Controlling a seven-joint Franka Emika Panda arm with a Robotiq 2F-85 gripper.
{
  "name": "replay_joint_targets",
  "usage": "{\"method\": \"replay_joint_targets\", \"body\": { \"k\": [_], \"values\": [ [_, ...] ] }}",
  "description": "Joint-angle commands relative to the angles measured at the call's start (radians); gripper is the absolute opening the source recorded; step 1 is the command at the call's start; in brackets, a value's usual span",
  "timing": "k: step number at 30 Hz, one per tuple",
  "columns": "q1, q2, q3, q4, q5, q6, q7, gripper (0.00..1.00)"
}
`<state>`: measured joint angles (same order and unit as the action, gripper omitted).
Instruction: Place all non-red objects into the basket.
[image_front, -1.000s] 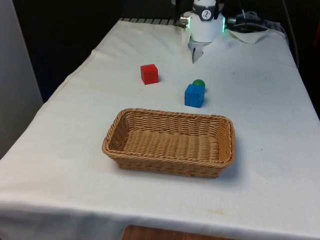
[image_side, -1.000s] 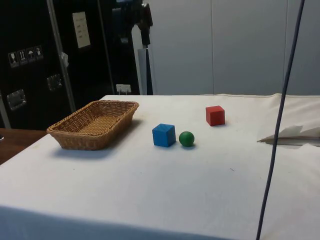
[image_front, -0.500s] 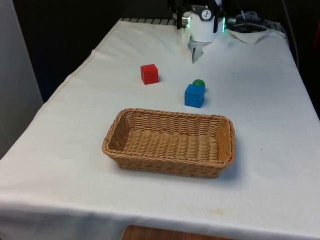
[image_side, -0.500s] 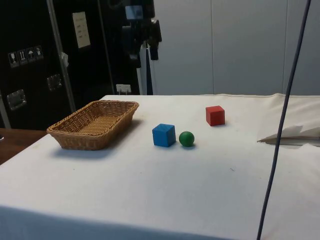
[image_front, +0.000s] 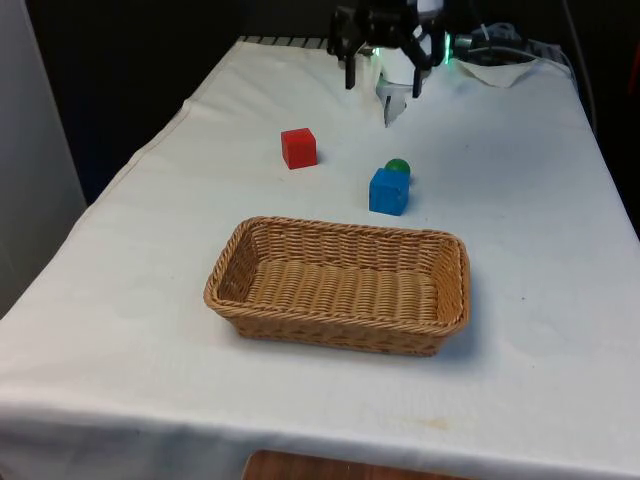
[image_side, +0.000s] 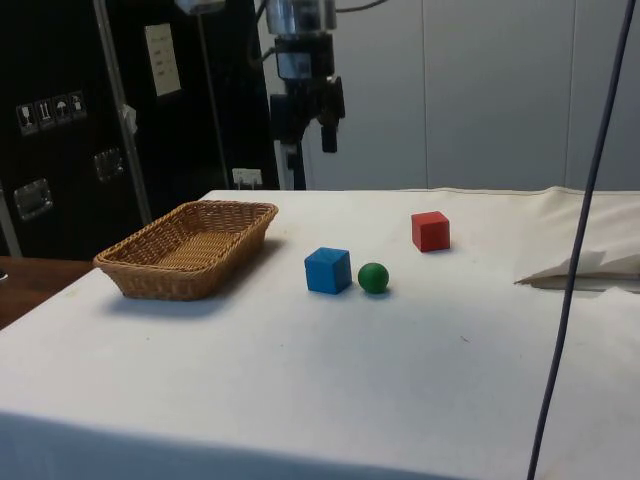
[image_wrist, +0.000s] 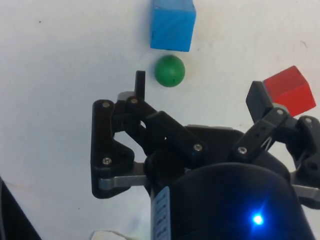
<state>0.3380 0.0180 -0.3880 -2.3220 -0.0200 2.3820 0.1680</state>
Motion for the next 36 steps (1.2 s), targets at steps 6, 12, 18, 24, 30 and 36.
{"method": "replay_joint_targets", "body": {
  "k": [6,12,18,24,30,36],
  "values": [
    [-0.001,0.021,-0.012,-0.030,0.028,0.058,-0.027,1.00],
    [-0.001,0.049,-0.011,-0.042,0.048,0.092,-0.035,1.00],
    [0.000,0.082,0.012,-0.062,0.108,0.150,-0.060,1.00],
    [-0.002,0.119,0.032,-0.077,0.145,0.201,-0.079,1.00],
    [-0.004,0.151,0.039,-0.082,0.167,0.243,-0.108,1.00],
    [-0.001,0.175,0.031,-0.077,0.151,0.250,-0.114,1.00]
  ]
}}
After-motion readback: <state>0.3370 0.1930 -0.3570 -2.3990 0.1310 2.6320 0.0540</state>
